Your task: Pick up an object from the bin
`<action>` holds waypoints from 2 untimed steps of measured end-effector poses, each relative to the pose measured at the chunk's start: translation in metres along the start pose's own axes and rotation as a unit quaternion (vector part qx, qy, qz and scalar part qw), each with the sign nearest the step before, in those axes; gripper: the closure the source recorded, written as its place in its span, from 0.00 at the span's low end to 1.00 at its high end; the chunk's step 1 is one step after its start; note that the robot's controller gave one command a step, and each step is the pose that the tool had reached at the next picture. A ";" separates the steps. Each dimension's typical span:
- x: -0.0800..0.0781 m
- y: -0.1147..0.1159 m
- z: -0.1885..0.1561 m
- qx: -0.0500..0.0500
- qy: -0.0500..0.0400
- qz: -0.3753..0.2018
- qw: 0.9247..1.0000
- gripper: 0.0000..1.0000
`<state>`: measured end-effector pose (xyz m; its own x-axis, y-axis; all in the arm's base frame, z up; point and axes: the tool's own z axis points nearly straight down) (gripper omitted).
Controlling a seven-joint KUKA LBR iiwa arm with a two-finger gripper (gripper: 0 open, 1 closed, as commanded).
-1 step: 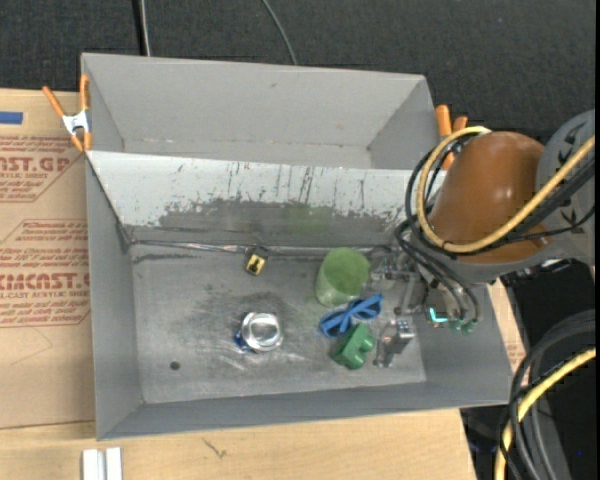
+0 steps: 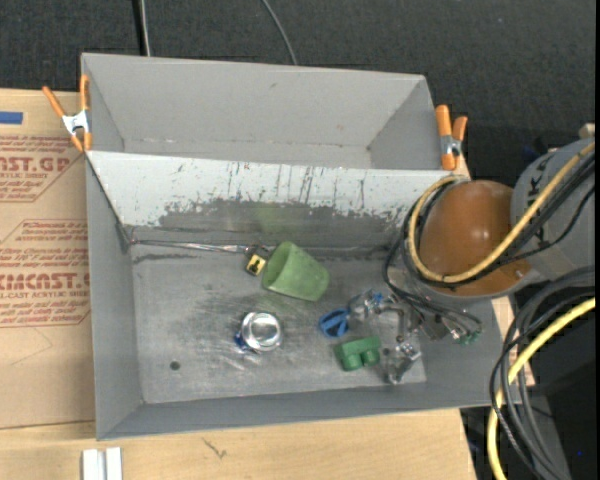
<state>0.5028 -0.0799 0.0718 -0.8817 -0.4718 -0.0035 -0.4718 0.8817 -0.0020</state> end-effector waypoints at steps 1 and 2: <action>-0.011 0.039 -0.029 -0.002 0.000 -0.020 1.000 0.00; -0.028 0.026 -0.028 -0.001 0.001 -0.082 0.997 0.00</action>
Offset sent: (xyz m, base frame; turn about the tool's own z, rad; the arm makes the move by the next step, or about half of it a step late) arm -0.0086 0.0362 0.0282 -0.0370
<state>0.5147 -0.0439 0.0995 -0.7924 -0.6100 -0.0019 -0.6100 0.7924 0.0002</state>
